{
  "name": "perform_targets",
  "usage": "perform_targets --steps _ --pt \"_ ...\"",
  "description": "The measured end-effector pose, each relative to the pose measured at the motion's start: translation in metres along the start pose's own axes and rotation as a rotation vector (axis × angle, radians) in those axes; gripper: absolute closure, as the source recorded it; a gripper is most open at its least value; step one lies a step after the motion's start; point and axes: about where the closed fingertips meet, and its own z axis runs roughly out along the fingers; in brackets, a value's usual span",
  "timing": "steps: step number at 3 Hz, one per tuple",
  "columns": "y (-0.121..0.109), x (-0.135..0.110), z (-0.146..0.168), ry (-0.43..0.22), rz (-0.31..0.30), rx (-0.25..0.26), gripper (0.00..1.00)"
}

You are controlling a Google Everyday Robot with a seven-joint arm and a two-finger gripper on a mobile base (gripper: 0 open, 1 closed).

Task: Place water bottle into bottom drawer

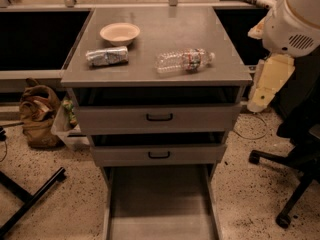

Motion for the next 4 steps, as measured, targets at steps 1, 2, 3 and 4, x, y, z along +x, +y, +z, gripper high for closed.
perform_targets --steps 1,2,3,4 --pt "-0.026 -0.007 0.052 -0.052 0.004 -0.01 0.0" --pt "-0.026 -0.007 0.052 -0.052 0.003 -0.01 0.0" --pt "-0.035 -0.016 0.059 -0.07 -0.017 0.002 0.0" --pt "-0.063 -0.03 0.074 -0.088 -0.064 0.022 0.0"
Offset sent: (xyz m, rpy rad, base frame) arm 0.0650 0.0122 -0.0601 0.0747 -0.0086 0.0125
